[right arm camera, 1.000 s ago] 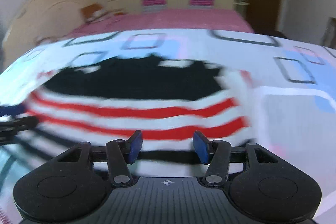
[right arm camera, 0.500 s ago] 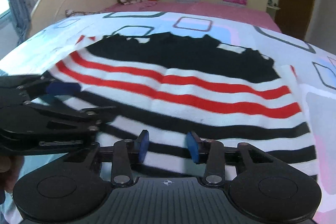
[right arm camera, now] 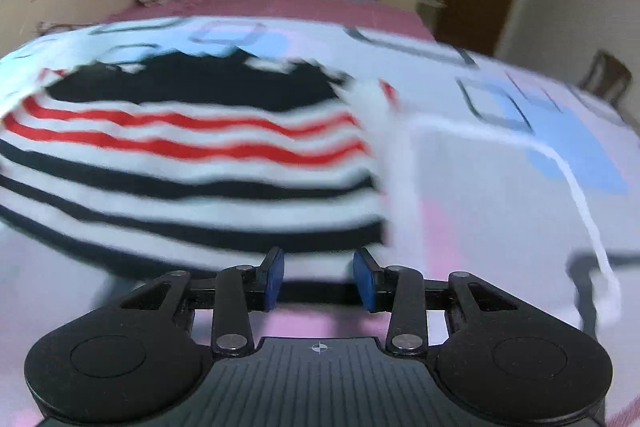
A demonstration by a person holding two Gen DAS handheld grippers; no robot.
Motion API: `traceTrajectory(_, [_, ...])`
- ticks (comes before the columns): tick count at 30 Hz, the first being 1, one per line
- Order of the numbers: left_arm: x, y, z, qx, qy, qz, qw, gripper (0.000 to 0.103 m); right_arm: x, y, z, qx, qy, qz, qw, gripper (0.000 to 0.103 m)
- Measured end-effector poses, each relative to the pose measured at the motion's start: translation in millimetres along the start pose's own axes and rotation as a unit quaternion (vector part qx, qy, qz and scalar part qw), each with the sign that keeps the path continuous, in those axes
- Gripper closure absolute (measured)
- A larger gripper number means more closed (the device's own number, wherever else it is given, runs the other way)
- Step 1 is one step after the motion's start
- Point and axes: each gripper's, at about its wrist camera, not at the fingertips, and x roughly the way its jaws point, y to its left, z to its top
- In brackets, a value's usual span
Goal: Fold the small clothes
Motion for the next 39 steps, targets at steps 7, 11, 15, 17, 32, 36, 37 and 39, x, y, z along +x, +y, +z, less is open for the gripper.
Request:
traceTrajectory(7, [-0.4,1.3,4.1,-0.035,0.002,-0.003,0.9994,0.032,1.5,-6.1,6.7,0.040,0.006,-0.016,0.999,0.065])
traceTrajectory(11, [1.6,8.8,-0.4,-0.048,0.008,-0.012,0.9988,0.032,1.1,1.9,0.5,0.007,0.011,-0.021,1.000,0.065])
traceTrajectory(15, [-0.5,13.2,-3.1,-0.048,0.010,-0.011,0.9987,0.031,-0.2,-14.4,-0.2,0.053,-0.003,-0.017,0.998,0.065])
traceTrajectory(17, [0.3,13.9,-3.2,-0.050,0.012,-0.011,0.9986,0.030,4.6,-16.7,-0.9,0.057,0.018,0.005,0.998,0.066])
traceTrajectory(32, [-3.1,26.1,-3.0,-0.053,0.024,0.035,0.9977,0.027,-30.0,7.5,-1.8,0.011,-0.052,-0.015,0.998,0.073])
traceTrajectory(36, [-3.5,29.2,-1.1,-0.061,0.030,0.046,0.9967,0.024,-4.8,16.4,-10.2,-0.025,0.006,-0.019,0.999,0.074])
traceTrajectory(37, [-4.8,28.3,-0.2,-0.059,0.030,0.051,0.9965,0.024,-6.2,18.5,-8.8,-0.028,0.007,-0.023,0.999,0.074])
traceTrajectory(39, [-6.5,29.3,-1.0,-0.058,0.030,0.056,0.9963,0.024,-8.2,18.9,-8.3,-0.028,0.005,-0.024,0.999,0.074])
